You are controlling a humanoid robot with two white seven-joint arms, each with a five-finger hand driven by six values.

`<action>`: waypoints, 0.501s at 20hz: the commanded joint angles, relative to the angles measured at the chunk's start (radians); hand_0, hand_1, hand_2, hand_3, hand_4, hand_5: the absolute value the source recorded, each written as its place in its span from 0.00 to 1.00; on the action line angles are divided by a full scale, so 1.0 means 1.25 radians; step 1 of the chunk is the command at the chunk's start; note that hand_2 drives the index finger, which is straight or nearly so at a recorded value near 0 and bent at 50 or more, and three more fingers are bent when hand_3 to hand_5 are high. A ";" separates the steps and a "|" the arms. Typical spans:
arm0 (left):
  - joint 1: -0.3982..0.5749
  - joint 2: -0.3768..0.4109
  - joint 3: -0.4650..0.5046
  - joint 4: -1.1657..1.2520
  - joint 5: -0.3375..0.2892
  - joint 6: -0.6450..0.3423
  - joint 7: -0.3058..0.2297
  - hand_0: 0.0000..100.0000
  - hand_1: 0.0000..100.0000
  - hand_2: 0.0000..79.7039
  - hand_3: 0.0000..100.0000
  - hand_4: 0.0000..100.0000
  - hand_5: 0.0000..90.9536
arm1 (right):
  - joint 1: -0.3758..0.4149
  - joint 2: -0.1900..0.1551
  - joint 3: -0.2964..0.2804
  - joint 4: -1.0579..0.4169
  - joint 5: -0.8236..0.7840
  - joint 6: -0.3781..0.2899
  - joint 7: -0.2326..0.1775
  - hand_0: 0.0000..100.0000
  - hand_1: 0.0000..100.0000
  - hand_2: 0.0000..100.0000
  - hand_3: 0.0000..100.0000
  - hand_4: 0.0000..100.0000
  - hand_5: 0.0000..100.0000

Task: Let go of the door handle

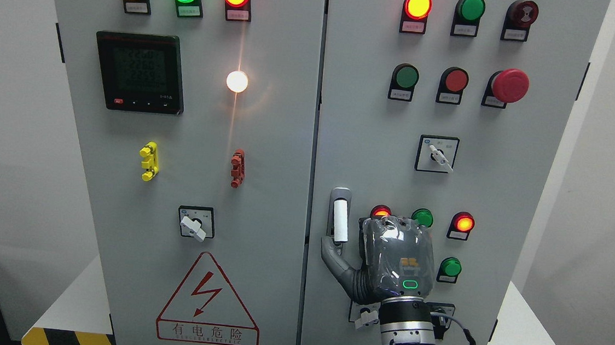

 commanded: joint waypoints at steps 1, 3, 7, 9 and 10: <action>0.014 0.000 0.000 0.001 0.000 -0.001 0.000 0.12 0.56 0.00 0.00 0.00 0.00 | -0.001 0.001 -0.001 0.005 0.000 0.001 0.000 0.28 0.26 0.95 1.00 1.00 1.00; 0.014 0.000 0.000 0.000 0.000 -0.001 0.000 0.12 0.56 0.00 0.00 0.00 0.00 | -0.003 0.000 -0.001 0.006 0.000 0.001 0.000 0.28 0.26 0.95 1.00 1.00 1.00; 0.014 0.000 0.000 0.000 0.000 -0.001 0.000 0.12 0.56 0.00 0.00 0.00 0.00 | -0.011 0.001 -0.001 0.010 0.000 0.001 0.000 0.30 0.26 0.95 1.00 1.00 1.00; 0.014 0.000 0.000 0.000 0.000 -0.001 0.000 0.12 0.56 0.00 0.00 0.00 0.00 | -0.011 0.001 -0.001 0.011 0.000 0.001 -0.002 0.30 0.26 0.95 1.00 1.00 1.00; 0.014 0.000 0.000 0.000 -0.001 -0.001 0.000 0.12 0.56 0.00 0.00 0.00 0.00 | -0.011 0.001 -0.001 0.011 0.000 0.001 -0.002 0.30 0.26 0.95 1.00 1.00 1.00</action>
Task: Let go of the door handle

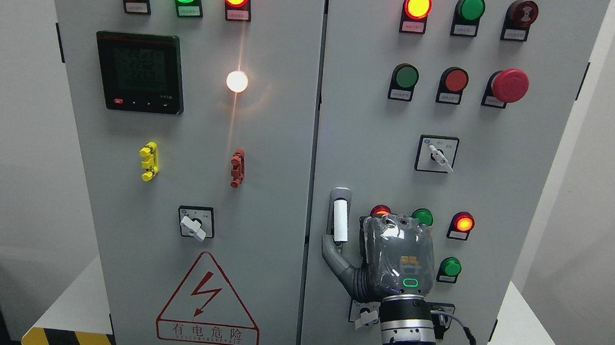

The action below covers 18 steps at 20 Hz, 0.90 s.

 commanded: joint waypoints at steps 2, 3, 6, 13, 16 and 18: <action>0.013 0.000 0.000 0.000 -0.001 0.000 0.000 0.12 0.56 0.00 0.00 0.00 0.00 | -0.005 0.001 0.000 0.006 0.000 0.000 -0.002 0.31 0.26 0.95 1.00 1.00 1.00; 0.013 0.000 0.000 0.000 0.000 0.000 0.000 0.12 0.56 0.00 0.00 0.00 0.00 | -0.003 0.001 0.000 0.007 0.000 0.000 -0.002 0.31 0.25 0.95 1.00 1.00 1.00; 0.013 0.000 0.000 0.000 -0.001 0.000 0.000 0.12 0.56 0.00 0.00 0.00 0.00 | -0.003 0.001 0.000 0.006 0.000 0.000 -0.002 0.33 0.25 0.95 1.00 1.00 1.00; 0.013 0.000 0.000 0.000 -0.001 0.000 0.000 0.12 0.56 0.00 0.00 0.00 0.00 | -0.002 0.002 0.000 0.005 0.000 0.005 -0.003 0.40 0.25 0.95 1.00 1.00 1.00; 0.013 0.000 0.000 0.001 -0.001 0.000 0.000 0.12 0.56 0.00 0.00 0.00 0.00 | -0.001 0.002 0.000 0.005 0.000 0.005 -0.003 0.42 0.26 0.95 1.00 1.00 1.00; 0.013 0.000 0.000 0.000 0.000 0.000 0.000 0.12 0.56 0.00 0.00 0.00 0.00 | 0.000 0.002 0.000 0.004 0.001 0.007 -0.003 0.42 0.27 0.95 1.00 1.00 1.00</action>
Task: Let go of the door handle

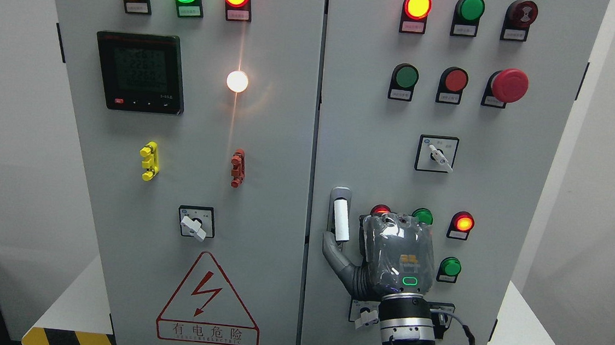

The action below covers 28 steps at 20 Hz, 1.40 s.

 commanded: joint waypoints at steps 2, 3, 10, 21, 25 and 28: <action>0.014 0.000 0.000 0.000 0.000 -0.001 0.000 0.12 0.56 0.00 0.00 0.00 0.00 | 0.004 0.001 0.000 -0.002 0.001 0.011 0.000 0.42 0.27 0.95 1.00 1.00 1.00; 0.014 0.000 0.000 0.000 0.000 -0.001 0.000 0.12 0.56 0.00 0.00 0.00 0.00 | 0.005 0.001 0.000 -0.002 0.001 0.011 0.000 0.42 0.28 0.95 1.00 1.00 1.00; 0.014 0.000 0.000 0.000 0.000 -0.001 0.000 0.12 0.56 0.00 0.00 0.00 0.00 | 0.006 0.004 0.000 -0.004 0.001 0.011 -0.007 0.41 0.28 0.95 1.00 1.00 1.00; 0.014 0.000 0.000 0.000 0.000 -0.001 0.000 0.12 0.56 0.00 0.00 0.00 0.00 | 0.007 0.006 -0.001 -0.006 0.004 0.012 -0.007 0.40 0.30 0.95 1.00 1.00 1.00; 0.014 0.000 0.000 0.000 0.000 -0.001 0.000 0.12 0.56 0.00 0.00 0.00 0.00 | 0.007 0.004 -0.001 -0.010 0.004 0.012 -0.007 0.40 0.32 0.95 1.00 1.00 1.00; 0.014 0.000 0.000 0.000 0.000 -0.001 0.000 0.12 0.56 0.00 0.00 0.00 0.00 | 0.012 0.004 -0.001 -0.012 0.004 0.013 -0.007 0.40 0.32 0.95 1.00 1.00 1.00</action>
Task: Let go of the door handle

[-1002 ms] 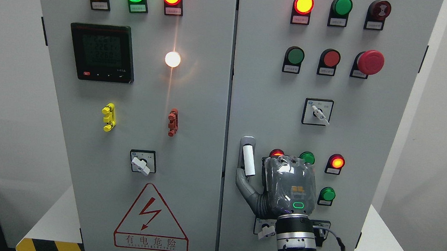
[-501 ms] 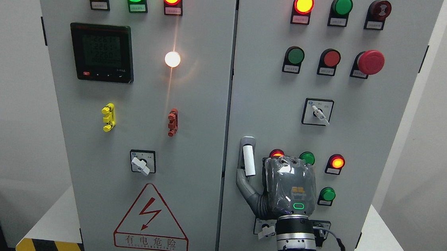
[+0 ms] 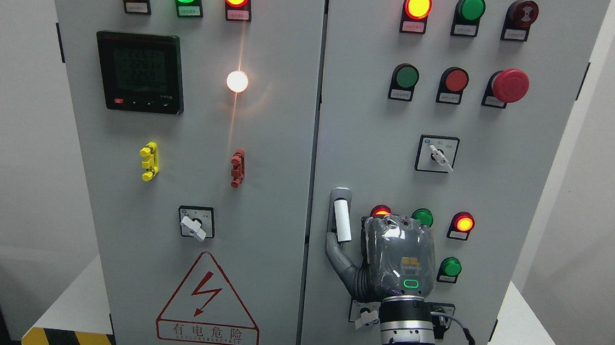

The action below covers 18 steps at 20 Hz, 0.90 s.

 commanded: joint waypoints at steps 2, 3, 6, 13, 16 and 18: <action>0.014 0.000 0.000 0.000 -0.001 -0.001 0.000 0.12 0.56 0.00 0.00 0.00 0.00 | 0.004 0.000 0.001 -0.006 0.000 0.004 0.000 0.41 0.33 0.95 1.00 1.00 1.00; 0.014 0.000 0.000 0.000 0.000 -0.001 0.000 0.12 0.56 0.00 0.00 0.00 0.00 | 0.004 0.000 0.001 -0.006 0.000 0.004 0.000 0.41 0.33 0.95 1.00 1.00 1.00; 0.014 0.000 0.000 0.001 0.000 -0.001 0.000 0.12 0.56 0.00 0.00 0.00 0.00 | 0.004 0.000 -0.001 -0.006 0.000 0.004 0.000 0.42 0.33 0.95 1.00 1.00 1.00; 0.014 0.000 0.000 0.000 -0.001 -0.001 0.000 0.12 0.56 0.00 0.00 0.00 0.00 | 0.004 0.000 -0.001 -0.006 0.000 0.012 -0.002 0.45 0.32 0.95 1.00 1.00 1.00; 0.014 0.000 0.000 0.001 -0.001 -0.001 0.000 0.12 0.56 0.00 0.00 0.00 0.00 | 0.004 0.000 -0.001 -0.011 0.000 0.018 0.000 0.46 0.32 0.95 1.00 1.00 1.00; 0.014 0.000 0.000 0.000 0.000 -0.001 0.000 0.12 0.56 0.00 0.00 0.00 0.00 | 0.004 0.000 -0.001 -0.013 0.000 0.018 -0.002 0.47 0.32 0.95 1.00 1.00 1.00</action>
